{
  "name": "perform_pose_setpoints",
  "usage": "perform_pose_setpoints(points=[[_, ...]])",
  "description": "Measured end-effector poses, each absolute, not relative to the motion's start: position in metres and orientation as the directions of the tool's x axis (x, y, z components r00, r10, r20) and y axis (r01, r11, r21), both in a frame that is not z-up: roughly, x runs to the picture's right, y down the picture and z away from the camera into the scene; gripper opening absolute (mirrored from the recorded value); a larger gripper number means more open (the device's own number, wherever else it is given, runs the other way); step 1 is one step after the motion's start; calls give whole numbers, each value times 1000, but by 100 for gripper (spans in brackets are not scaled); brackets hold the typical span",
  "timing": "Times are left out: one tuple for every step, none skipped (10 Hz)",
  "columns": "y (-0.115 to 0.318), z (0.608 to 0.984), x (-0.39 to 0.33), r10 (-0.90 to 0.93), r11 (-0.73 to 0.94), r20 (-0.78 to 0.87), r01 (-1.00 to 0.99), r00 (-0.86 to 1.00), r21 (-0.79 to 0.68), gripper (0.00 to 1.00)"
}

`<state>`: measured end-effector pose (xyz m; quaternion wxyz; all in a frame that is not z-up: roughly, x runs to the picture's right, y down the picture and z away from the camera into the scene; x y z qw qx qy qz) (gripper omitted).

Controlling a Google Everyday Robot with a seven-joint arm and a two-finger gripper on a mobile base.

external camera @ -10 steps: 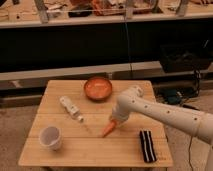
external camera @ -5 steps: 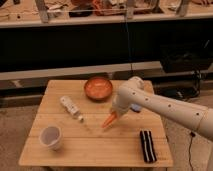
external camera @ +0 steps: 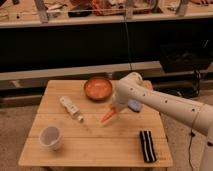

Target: Place the pepper in the ceramic bowl

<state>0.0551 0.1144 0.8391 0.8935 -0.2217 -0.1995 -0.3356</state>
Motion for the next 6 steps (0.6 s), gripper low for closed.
perform_pose_setpoints(points=[[109,840,54,-513,676,503,688,696,-262,0],[104,842,54,-514,679,497,686,699,-263,0],[98,848,55,-512,685,487,678,708,-267,0],[93,852,55,-513,687,481,676,711,-266,0],[85,858,51,-516,689,475,675,713,-264,0],[79,861,44,-521,687,473,678,710,-261,0]])
